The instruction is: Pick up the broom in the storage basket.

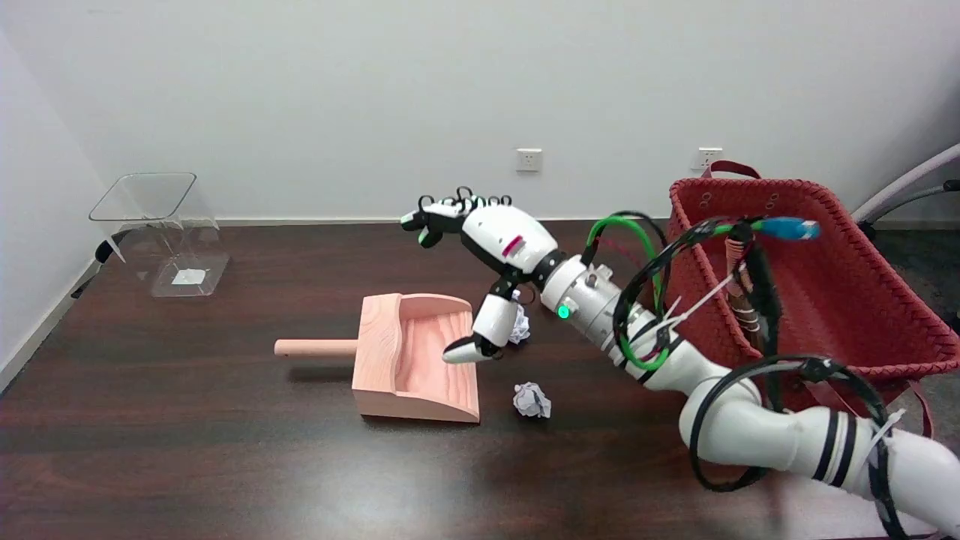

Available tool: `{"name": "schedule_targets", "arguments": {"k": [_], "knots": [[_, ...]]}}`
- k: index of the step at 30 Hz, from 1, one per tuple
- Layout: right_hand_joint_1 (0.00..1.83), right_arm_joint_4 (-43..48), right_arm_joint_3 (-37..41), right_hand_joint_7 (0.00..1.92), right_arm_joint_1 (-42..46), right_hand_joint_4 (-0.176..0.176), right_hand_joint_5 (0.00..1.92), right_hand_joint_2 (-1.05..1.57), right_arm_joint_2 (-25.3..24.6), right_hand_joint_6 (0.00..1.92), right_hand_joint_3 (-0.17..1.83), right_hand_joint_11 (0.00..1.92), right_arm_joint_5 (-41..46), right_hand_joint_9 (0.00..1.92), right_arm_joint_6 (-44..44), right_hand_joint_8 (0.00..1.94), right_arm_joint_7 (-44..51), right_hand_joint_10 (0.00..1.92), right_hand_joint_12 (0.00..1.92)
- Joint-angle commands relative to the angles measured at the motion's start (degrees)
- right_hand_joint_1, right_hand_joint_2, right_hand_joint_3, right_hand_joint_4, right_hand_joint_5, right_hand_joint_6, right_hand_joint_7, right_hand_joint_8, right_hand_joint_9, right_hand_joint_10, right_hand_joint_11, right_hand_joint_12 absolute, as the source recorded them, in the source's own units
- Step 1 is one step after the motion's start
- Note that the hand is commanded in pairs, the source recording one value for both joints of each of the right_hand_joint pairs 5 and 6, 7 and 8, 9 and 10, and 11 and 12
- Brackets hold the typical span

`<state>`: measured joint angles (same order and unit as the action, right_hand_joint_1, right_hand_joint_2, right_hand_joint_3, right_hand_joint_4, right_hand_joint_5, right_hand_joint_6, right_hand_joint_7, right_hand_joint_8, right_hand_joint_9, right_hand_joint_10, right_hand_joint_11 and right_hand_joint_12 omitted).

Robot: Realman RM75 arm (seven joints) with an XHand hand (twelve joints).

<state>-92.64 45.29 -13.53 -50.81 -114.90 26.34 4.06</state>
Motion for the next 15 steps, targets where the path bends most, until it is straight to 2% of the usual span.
{"name": "schedule_targets", "arguments": {"k": [1, 5, 8, 10, 15], "knots": [[1.1, 9.0, -3.42, 0.62, 1.0, 0.0, 0.36, -0.32, -6.23, 0.36, 0.97, 0.28, -4.21, 0.51, 2.98, 0.62, 2.11, 0.51, 0.28], [1.1, 9.57, -3.86, 0.63, -1.2, 0.0, 0.35, -0.33, -7.71, 0.35, 0.96, 0.28, -4.21, 0.57, -1.51, 0.63, 2.56, 0.57, 0.28], [1.08, 9.89, -4.06, 0.65, -1.44, 0.0, 0.3, -0.34, -8.39, 0.3, 0.94, 0.36, -4.21, 0.69, -0.96, 0.65, 2.56, 0.69, 0.36], [1.08, 10.01, -3.73, 0.65, -1.08, 0.0, 0.27, -0.34, -8.92, 0.27, 0.93, 0.38, -4.21, 0.7, 0.56, 0.65, 2.56, 0.7, 0.38], [1.07, 8.66, -1.0, 0.63, 1.15, 0.0, 0.2, -0.35, -9.31, 0.2, 0.94, 0.36, -4.25, 0.46, 3.32, 0.63, 3.6, 0.46, 0.36]]}}
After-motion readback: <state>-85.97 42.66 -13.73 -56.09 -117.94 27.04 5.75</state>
